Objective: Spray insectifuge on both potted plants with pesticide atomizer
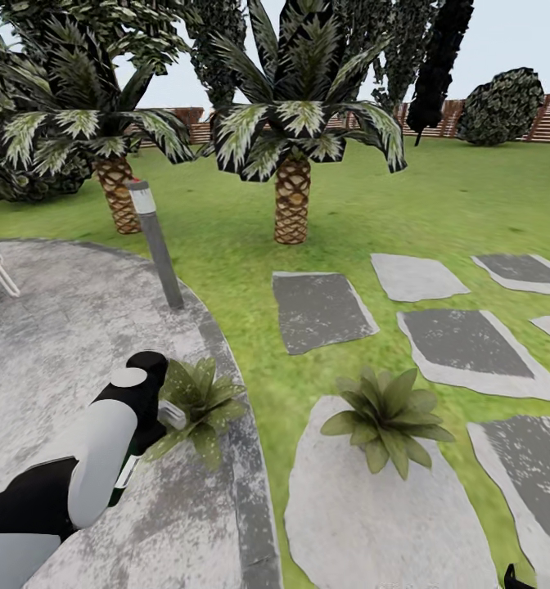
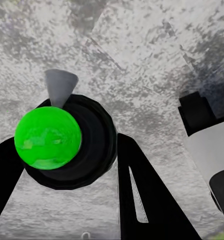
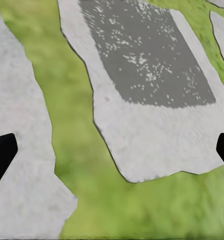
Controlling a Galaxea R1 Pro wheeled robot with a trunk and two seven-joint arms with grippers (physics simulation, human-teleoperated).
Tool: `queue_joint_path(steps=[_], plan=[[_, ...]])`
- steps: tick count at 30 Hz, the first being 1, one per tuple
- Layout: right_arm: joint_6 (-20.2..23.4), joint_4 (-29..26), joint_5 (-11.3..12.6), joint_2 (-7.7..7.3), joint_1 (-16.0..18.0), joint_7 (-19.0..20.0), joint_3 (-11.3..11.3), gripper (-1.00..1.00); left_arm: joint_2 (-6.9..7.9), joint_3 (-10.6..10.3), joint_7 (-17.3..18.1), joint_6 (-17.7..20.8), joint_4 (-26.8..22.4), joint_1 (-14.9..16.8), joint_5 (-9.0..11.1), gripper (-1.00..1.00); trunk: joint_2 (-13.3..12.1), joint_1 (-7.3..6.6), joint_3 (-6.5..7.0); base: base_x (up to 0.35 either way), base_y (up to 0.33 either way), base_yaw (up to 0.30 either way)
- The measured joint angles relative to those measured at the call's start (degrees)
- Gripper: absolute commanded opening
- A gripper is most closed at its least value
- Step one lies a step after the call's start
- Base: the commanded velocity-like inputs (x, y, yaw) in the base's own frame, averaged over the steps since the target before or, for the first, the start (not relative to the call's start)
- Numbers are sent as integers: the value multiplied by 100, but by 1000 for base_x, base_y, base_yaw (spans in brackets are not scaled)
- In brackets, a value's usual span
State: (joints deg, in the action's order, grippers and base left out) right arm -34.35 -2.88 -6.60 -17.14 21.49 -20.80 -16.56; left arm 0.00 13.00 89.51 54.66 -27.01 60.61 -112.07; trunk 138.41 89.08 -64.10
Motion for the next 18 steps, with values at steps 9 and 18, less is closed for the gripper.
queue_joint_path(steps=[9,18], plan=[[-1,0,0,0,0,-1,1,100,9,-8,-1,-2,-302,-1,157,-100,0,0,0,-321,34,271],[-1,0,0,3,0,-1,1,100,-4,-13,-2,-44,-333,-264,1044,-100,0,0,11,-326,0,218]])
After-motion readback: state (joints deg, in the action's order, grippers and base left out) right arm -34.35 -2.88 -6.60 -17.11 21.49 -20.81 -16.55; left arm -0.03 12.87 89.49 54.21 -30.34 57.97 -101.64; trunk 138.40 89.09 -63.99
